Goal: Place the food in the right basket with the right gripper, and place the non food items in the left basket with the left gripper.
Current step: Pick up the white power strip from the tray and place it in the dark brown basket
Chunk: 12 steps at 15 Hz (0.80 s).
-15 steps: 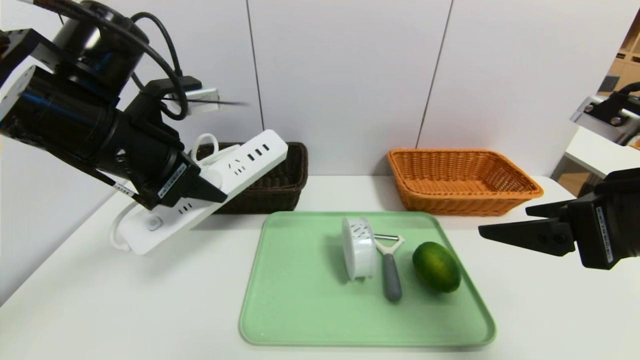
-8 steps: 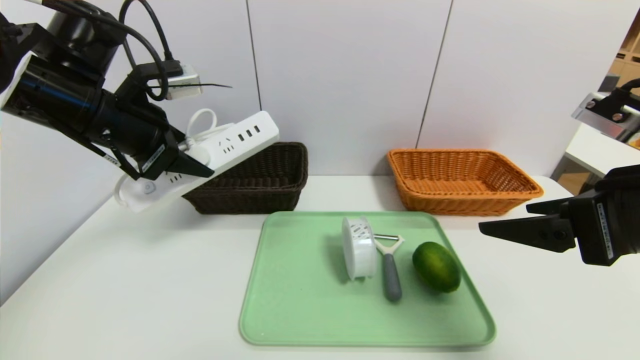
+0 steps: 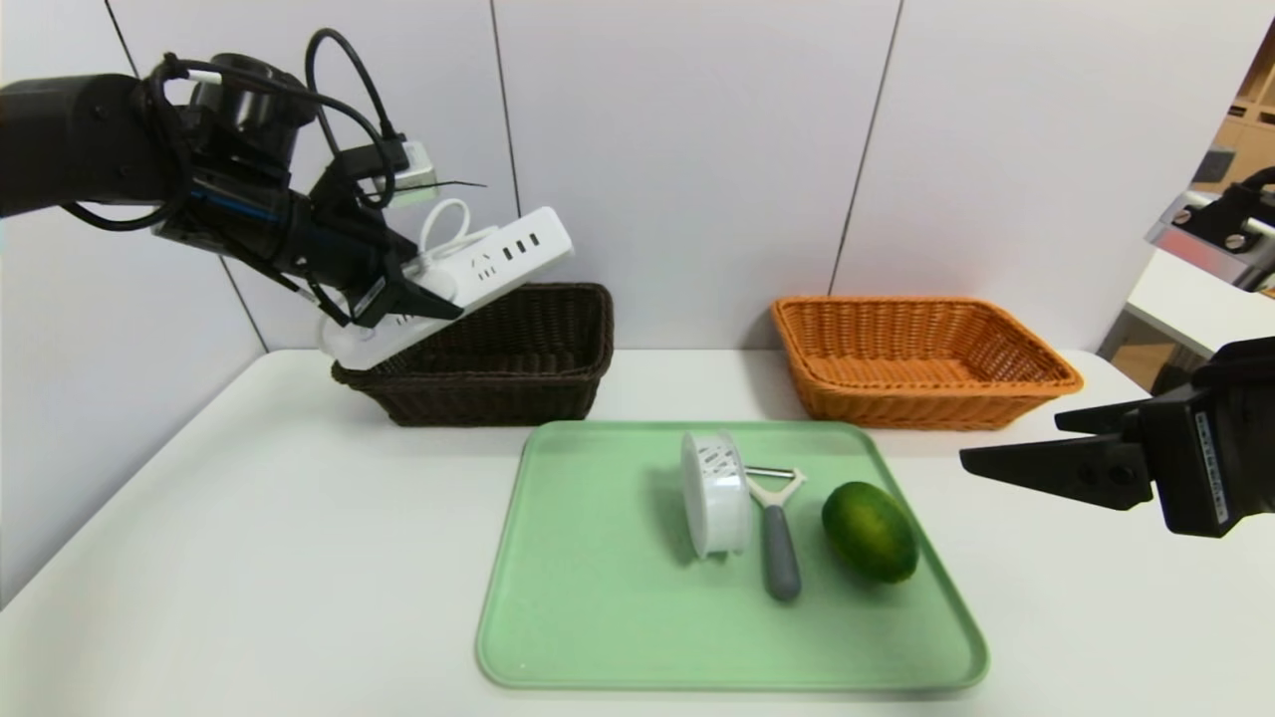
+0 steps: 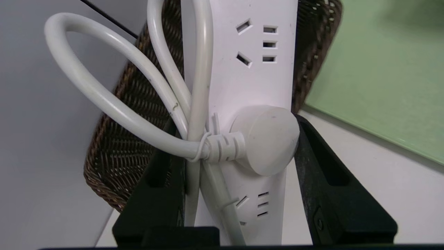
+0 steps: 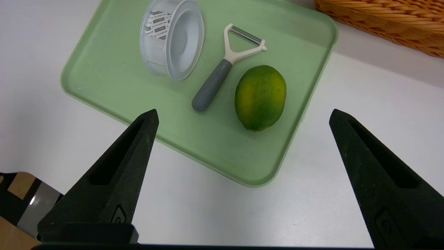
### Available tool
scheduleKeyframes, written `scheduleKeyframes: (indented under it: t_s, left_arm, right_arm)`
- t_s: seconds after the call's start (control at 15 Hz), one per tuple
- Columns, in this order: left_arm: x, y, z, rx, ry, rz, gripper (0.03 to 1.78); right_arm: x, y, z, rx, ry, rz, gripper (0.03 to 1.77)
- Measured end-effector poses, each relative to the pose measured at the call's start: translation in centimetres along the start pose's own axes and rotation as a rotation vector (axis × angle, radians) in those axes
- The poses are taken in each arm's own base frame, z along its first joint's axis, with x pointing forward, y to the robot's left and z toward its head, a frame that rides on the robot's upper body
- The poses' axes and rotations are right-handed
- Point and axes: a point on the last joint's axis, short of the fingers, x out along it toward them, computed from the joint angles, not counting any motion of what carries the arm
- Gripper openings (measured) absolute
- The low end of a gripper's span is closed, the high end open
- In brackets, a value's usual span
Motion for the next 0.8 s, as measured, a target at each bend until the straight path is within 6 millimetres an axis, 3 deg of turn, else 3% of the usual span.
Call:
scheduleKeyframes:
  t_s: [0.33,0.8]
  left_arm:
    - [3.4,1.8,-2.4,0.069,-0.003,0.036,0.9]
    - [4.6,2.4,-3.5,0.066,-0.003,0.046,0.9]
  right_arm:
    - [0.1,-0.1,-0.2,0.003,0.006,-0.004,1.7]
    - [0.5,-0.1,-0.3,0.003,0.019,-0.004,1.7]
